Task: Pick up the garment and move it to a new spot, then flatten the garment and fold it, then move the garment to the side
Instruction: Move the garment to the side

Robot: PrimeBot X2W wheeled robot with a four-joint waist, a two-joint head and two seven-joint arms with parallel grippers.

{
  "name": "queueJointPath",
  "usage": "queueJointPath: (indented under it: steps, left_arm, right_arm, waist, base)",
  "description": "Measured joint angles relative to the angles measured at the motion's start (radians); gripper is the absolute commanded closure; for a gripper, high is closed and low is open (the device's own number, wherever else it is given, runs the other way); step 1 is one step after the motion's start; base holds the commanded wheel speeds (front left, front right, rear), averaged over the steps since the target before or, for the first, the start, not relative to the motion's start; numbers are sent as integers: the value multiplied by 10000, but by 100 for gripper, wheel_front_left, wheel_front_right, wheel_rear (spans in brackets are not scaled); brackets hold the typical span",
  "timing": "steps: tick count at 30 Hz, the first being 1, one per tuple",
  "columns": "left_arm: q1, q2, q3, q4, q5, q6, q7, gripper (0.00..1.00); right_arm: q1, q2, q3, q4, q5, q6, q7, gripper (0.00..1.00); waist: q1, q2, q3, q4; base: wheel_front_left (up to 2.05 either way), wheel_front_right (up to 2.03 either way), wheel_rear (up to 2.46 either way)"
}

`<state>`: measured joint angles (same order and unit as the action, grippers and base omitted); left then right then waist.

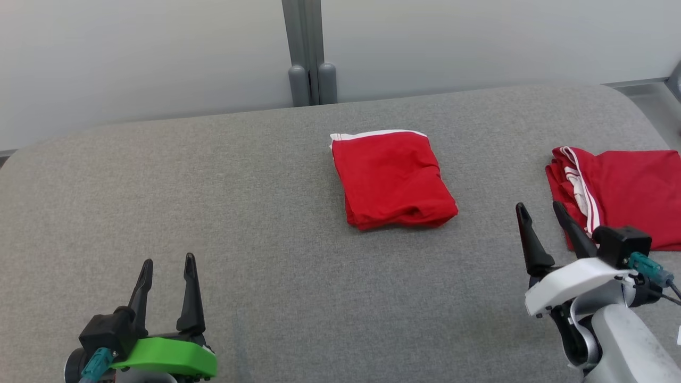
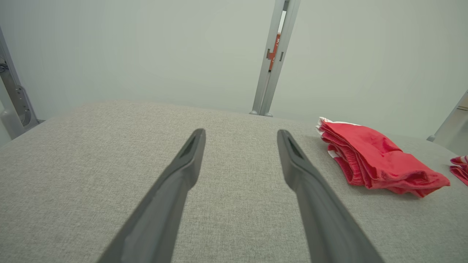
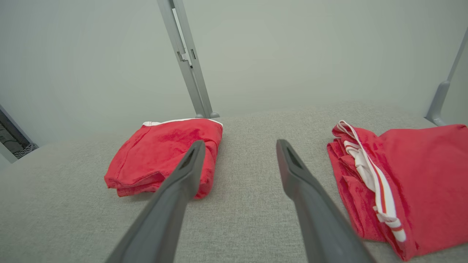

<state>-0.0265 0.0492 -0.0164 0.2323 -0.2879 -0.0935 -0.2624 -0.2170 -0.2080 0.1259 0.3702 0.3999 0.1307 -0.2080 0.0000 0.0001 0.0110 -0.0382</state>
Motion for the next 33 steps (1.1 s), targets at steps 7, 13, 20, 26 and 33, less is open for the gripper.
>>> queueJointPath:
  steps: [7,13,20,26,33]
  left_arm:
    - [-182,0,-182,-382,-6,0,0,0]
    - [-711,-2,-506,-771,-144,2,0,0]
    - [-947,2,-842,-945,-222,10,0,0]
    - [-994,2,-905,-1018,-280,25,0,0]
    - [-1058,4,-988,-1043,-293,58,0,0]
  right_arm:
    - [-1597,-589,270,192,395,2,1802,0]
    - [-3376,-802,512,1360,943,2,4497,0]
    - [-4580,-577,-159,2920,848,0,5584,0]
    - [-4986,-265,-815,4034,199,0,5572,0]
    - [-5261,-67,-1549,5172,-688,2,5856,53]
  waist:
    - [0,-1,411,326]
    - [0,0,980,847]
    - [0,0,1630,1687]
    - [1,0,2120,2388]
    - [0,-1,2577,2904]
  base:
    - [0,0,0]
    - [0,0,0]
    - [0,0,0]
    - [0,0,0]
    - [0,0,0]
